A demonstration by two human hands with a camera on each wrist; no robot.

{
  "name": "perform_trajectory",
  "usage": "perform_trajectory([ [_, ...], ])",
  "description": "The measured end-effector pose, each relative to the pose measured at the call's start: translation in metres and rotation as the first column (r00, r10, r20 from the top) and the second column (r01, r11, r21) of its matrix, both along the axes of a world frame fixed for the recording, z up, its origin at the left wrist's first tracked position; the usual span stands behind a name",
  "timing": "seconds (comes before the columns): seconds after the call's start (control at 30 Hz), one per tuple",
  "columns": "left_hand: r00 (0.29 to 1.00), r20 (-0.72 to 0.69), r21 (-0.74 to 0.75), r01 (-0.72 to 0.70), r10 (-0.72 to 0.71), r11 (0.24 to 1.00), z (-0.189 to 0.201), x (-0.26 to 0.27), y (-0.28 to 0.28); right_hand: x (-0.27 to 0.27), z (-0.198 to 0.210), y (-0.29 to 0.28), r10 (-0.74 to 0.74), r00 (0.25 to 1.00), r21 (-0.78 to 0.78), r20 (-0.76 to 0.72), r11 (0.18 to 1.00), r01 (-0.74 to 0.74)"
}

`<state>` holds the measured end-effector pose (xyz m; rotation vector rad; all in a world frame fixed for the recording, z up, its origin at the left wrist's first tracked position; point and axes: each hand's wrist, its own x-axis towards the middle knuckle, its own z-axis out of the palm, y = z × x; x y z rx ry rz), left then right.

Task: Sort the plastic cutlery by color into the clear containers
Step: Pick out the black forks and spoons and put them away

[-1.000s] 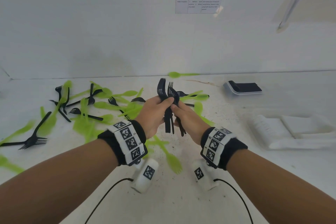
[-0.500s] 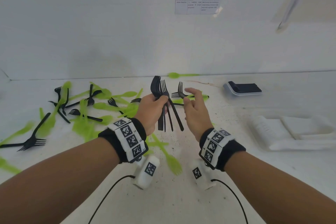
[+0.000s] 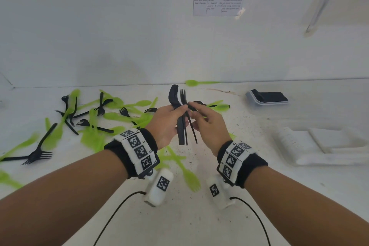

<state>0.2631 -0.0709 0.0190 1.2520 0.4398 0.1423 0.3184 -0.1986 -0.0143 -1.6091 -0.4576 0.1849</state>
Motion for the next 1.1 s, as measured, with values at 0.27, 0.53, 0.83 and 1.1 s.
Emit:
perform_trajectory([
  [0.27,1.000,0.011,-0.094,0.003,-0.002,0.996,0.003,-0.003,0.001,-0.010,0.005,0.006,0.080,0.972,0.169,-0.221,0.985,-0.043],
  [0.53,0.999,-0.027,-0.042,-0.031,0.030,0.999,0.003,-0.005,0.000,-0.007,0.005,0.007,-0.030,0.986,0.151,-0.164,0.987,0.055],
  [0.83,0.998,0.003,-0.186,0.070,-0.070,0.980,0.010,-0.011,0.001,-0.017,0.016,0.016,0.089,0.993,0.175,-0.081,0.982,-0.073],
  [1.1,0.973,-0.064,-0.136,0.210,-0.221,0.968,0.009,-0.018,0.010,-0.024,0.028,0.010,0.288,0.906,0.221,-0.310,0.949,-0.226],
])
